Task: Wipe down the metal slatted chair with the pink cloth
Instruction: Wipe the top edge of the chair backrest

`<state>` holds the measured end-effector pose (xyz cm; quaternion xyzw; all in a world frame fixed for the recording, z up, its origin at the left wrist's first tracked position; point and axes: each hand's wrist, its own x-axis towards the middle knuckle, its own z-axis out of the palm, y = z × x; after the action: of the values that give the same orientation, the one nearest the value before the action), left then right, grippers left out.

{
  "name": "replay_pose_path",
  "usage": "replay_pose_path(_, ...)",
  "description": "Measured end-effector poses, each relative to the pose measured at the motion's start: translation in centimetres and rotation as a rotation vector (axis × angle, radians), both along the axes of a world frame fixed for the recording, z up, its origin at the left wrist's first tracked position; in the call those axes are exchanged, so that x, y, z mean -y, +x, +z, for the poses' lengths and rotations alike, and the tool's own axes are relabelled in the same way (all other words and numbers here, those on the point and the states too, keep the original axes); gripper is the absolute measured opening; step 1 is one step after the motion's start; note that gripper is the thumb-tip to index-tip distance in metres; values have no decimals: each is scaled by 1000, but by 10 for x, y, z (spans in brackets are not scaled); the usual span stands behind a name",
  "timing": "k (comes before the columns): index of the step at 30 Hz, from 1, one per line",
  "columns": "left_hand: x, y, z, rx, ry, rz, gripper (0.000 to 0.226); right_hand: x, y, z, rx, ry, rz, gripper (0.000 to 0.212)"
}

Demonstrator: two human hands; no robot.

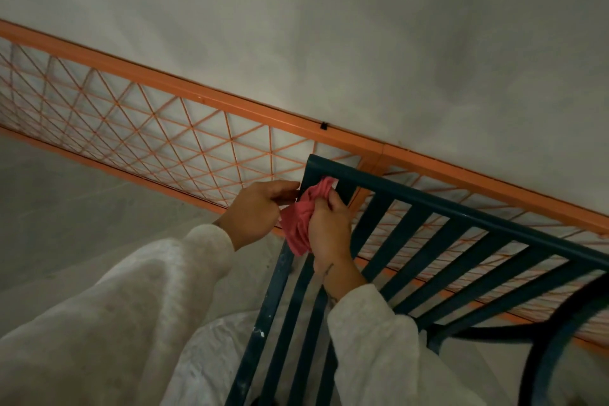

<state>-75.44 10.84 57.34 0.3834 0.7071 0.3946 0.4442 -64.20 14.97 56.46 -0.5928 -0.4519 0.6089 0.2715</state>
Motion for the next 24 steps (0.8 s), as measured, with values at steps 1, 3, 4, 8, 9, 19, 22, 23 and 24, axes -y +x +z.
replay_pose_path(1,0,-1,-1,17,2,1,66,-2,2,0,46,16,48,36)
replay_pose_path(3,0,1,-3,6,-3,-3,69,-5,9,2,102,47,113,37)
replay_pose_path(4,0,1,-3,-9,-9,-3,70,-6,13,3,126,64,140,36)
replay_pose_path(8,1,3,-3,-6,-12,-14,70,-9,23,7,155,46,198,28)
replay_pose_path(9,1,3,-4,-4,-9,-21,69,-7,23,8,122,34,190,27)
replay_pose_path(19,2,0,-13,102,11,48,69,13,31,-25,59,14,205,33)
replay_pose_path(22,2,2,-12,106,32,40,70,5,27,-12,-23,57,165,33)
replay_pose_path(23,2,4,-11,87,32,30,69,3,24,-7,-72,64,134,33)
replay_pose_path(24,1,5,-10,73,32,27,68,1,20,-4,-107,67,115,34)
